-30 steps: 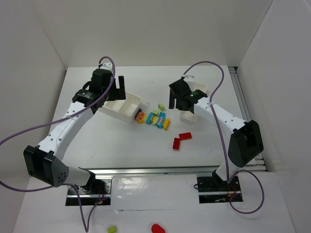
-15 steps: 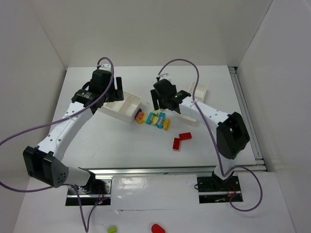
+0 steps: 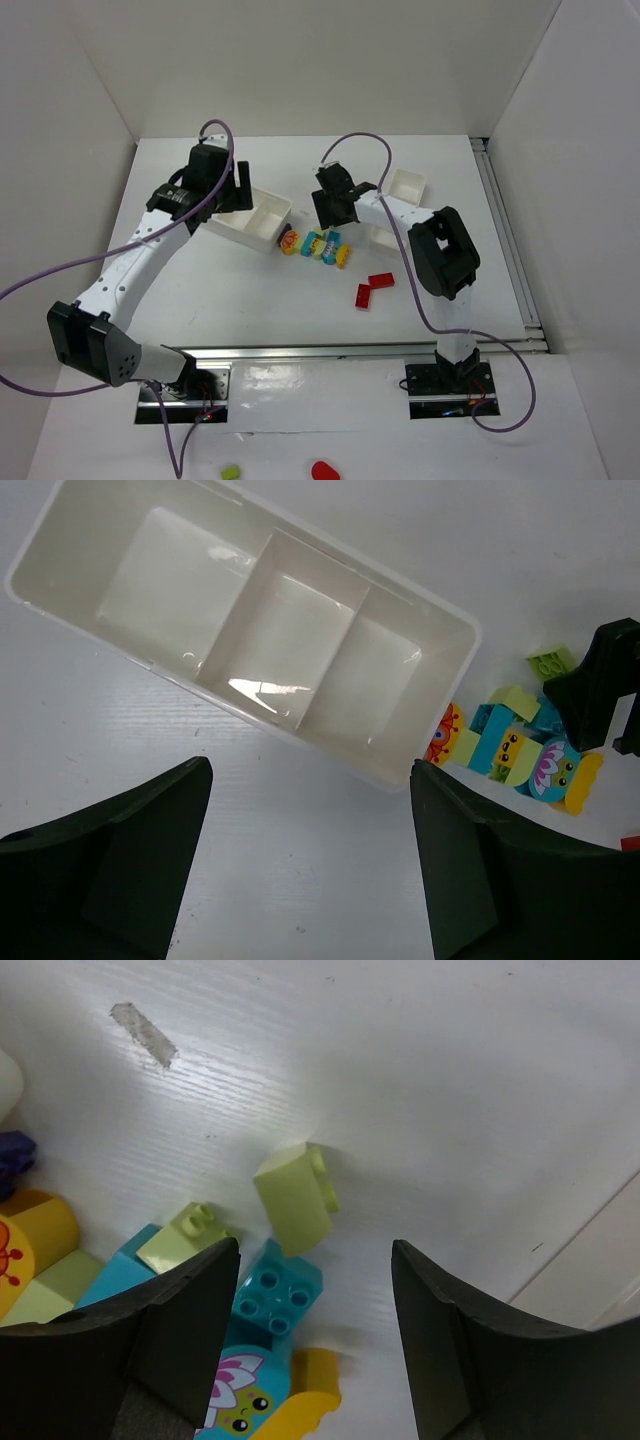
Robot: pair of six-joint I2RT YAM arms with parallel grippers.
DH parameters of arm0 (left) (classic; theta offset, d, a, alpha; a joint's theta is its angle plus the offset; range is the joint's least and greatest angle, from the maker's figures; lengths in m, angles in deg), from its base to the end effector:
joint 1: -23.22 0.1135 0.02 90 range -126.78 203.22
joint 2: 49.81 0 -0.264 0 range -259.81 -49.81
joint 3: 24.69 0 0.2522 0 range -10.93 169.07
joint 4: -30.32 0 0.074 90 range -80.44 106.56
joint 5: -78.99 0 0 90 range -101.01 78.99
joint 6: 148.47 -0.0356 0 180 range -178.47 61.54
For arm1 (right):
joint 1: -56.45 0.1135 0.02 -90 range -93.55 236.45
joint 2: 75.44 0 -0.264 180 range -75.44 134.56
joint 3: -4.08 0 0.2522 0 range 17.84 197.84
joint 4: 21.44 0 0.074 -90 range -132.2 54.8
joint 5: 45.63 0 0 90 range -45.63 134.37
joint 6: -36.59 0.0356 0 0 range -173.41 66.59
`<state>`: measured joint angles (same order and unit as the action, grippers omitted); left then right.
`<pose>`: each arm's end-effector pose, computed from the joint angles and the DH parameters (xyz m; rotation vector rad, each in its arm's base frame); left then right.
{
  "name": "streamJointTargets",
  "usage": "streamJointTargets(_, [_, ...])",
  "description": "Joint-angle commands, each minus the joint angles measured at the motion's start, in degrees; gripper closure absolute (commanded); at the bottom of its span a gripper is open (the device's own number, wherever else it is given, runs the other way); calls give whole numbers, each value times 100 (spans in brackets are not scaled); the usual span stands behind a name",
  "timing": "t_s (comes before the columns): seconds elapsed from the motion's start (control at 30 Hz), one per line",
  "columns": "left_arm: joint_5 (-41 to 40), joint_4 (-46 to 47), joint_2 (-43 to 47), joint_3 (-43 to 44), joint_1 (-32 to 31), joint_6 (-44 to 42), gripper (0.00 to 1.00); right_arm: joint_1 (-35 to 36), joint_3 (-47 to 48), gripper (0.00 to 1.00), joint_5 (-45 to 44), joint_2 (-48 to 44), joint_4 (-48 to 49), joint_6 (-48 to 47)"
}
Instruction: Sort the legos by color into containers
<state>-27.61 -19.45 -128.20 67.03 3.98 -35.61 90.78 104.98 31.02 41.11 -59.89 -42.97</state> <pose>0.2859 -0.0890 0.3660 -0.2285 2.1660 -0.0980 0.3718 0.2439 0.1936 -0.4208 2.4430 0.0376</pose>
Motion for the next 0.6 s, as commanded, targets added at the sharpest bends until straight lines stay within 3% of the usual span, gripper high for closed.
streamJointTargets(0.0, [-45,6,-1,273,44,26,11,-136,269,31,174,122,289,-24])
streamJointTargets(0.1, [-45,6,-62,325,44,26,11,-250,155,31,350,174,482,-24])
streamJointTargets(0.2, [-45,-46,-176,379,44,-26,11,-251,102,37,569,315,535,-24])
streamJointTargets(0.47, [-45,-99,-177,545,96,-26,11,-251,172,57,614,316,877,37])
streamJointTargets(0.57, [8,-99,-238,598,96,-26,11,-251,172,69,543,254,878,90])
